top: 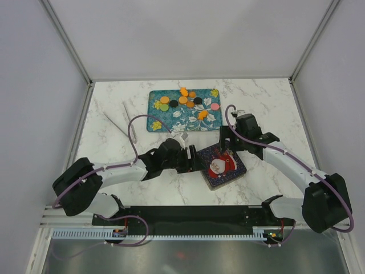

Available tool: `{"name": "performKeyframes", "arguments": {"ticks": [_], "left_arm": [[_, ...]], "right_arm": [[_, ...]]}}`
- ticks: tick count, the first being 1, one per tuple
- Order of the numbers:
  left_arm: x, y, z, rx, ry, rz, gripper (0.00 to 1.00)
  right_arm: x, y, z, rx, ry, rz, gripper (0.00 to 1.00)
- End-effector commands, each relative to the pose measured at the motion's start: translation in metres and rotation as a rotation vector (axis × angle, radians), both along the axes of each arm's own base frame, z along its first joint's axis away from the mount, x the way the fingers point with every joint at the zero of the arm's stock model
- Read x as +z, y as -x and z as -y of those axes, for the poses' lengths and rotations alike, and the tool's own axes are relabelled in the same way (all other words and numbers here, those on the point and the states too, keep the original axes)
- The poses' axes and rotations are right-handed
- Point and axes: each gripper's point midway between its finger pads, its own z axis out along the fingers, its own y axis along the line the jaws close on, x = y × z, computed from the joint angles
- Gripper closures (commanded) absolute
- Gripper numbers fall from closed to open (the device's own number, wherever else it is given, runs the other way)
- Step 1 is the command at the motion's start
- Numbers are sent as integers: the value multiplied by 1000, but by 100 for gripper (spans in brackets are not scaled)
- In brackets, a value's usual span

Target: Pack the cookies

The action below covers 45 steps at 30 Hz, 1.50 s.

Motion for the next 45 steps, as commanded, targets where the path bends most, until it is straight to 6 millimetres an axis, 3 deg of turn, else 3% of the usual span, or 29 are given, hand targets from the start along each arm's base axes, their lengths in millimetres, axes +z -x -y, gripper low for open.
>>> {"name": "performKeyframes", "arguments": {"ticks": [1,11,17,32,45], "left_arm": [[11,-24,-10,52,-47,82,22],[0,-62,0,67,-73,78,22],[-27,-74,-9,114,-119,36,26],[-87,-61,-20,143,-152,-83,48],[-111,-48,-28,160,-149,-142,65]], "right_arm": [[24,-25,-4,14,-7,85,3],[0,-38,-4,18,-39,43,4],[-15,-35,-7,20,-47,13,4],[-43,-27,-12,30,-33,-41,7],[-59,-17,-34,90,92,-55,8]]}}
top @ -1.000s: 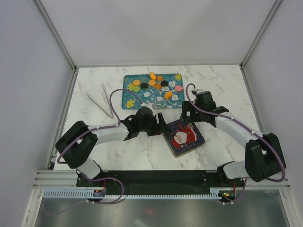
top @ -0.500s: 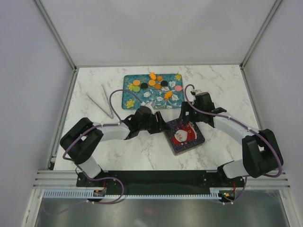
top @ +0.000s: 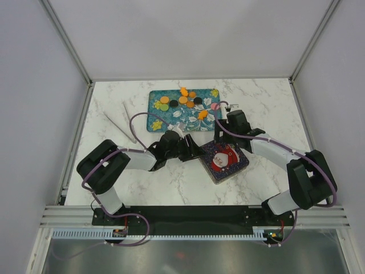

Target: Pack the cookies

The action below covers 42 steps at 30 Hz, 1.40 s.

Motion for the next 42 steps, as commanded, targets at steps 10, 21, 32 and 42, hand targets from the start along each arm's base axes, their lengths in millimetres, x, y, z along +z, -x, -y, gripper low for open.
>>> {"name": "performKeyframes", "arguments": {"ticks": [10,21,32,42], "left_arm": [[-81,46,-39,27,-182,-172,96],[-74,57,-42,38,-158,-168,98],[-48,51,-40,24,-153,-107,92],[-16,39,-35,19,-139,-35,85]], "right_arm": [[-31,44,-36,162,68,-133,11],[11,18,-32,95,119,-39,11],[87,-12,-43,59,23,63,13],[94,13,-79,171,-206,-1,27]]}}
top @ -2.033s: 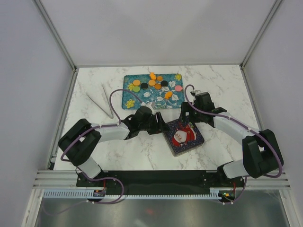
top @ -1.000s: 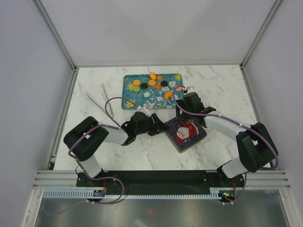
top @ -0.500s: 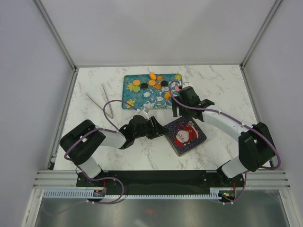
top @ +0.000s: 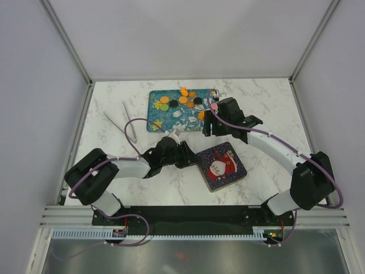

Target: Pack the cookies

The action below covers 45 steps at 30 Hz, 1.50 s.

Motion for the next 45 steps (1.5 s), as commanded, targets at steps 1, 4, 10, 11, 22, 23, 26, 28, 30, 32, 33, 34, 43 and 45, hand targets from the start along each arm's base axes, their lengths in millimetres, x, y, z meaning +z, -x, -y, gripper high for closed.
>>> {"name": "performKeyframes", "arguments": {"ticks": [1,4,10,11,22,23,26,28,30,32,33,34,43,45], "left_arm": [[-13,3,-23,-13,-165,38,84],[22,-8,-23,-11,-139,112,77],[66,-11,-29,-26,-131,187,74],[79,-10,-31,-21,-116,211,74],[161,-12,-73,64,-121,360,87],[164,-12,-73,63,-119,367,87],[168,-11,-72,52,-118,372,88],[165,-11,-73,50,-123,368,88],[162,-10,-73,48,-127,362,88],[161,-10,-73,44,-127,361,88],[161,-10,-73,44,-127,361,88],[163,-10,-72,44,-124,363,89],[155,-10,-73,38,-136,352,89],[151,-11,-73,38,-142,343,89]], "right_arm": [[19,15,-23,62,-167,-9,28],[26,22,-31,79,-239,-10,36],[34,28,-43,102,-335,-23,51],[37,29,-45,104,-353,-24,53],[27,55,-89,187,-613,-107,100],[24,57,-93,185,-629,-121,100],[12,63,-106,208,-655,-138,100],[8,67,-112,214,-672,-143,100],[7,69,-118,219,-669,-145,100],[8,69,-121,220,-672,-145,100],[11,69,-123,223,-677,-141,100],[12,69,-124,227,-680,-143,100],[-43,68,-123,169,-607,-220,100],[-62,70,-121,150,-577,-259,100]]}}
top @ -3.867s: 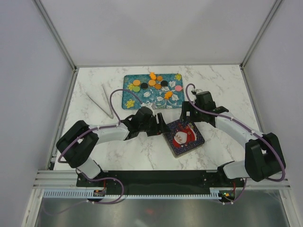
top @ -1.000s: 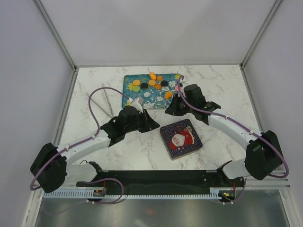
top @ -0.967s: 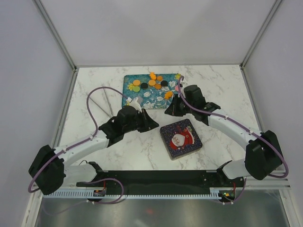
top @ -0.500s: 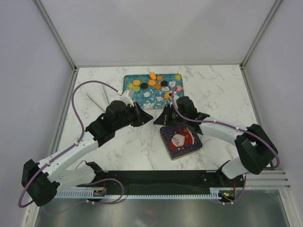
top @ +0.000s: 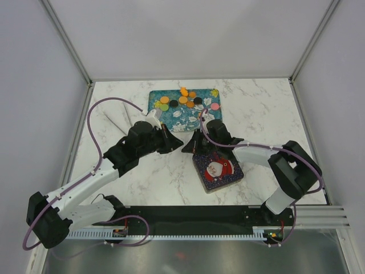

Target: Pack the cookies

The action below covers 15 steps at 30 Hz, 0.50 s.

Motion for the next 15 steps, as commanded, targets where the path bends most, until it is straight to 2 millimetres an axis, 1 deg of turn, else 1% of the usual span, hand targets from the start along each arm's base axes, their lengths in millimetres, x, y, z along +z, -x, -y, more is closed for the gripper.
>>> {"name": "performKeyframes", "arguments": {"ticks": [1,4,7,12,15], "left_arm": [[-2,-4,-2,-8,-26,25,89],[-2,-5,-2,-6,-25,24,89],[-2,-6,-3,-4,-25,24,88],[-2,-6,-3,-5,-25,24,89],[-3,-6,-3,-6,-26,22,88]], "right_arm": [[-36,0,1,-15,49,-54,100],[-56,2,5,-30,79,-86,100],[-61,3,6,-30,85,-95,100],[-56,1,6,-29,88,-79,100],[-47,-3,3,-23,86,-63,100]]}}
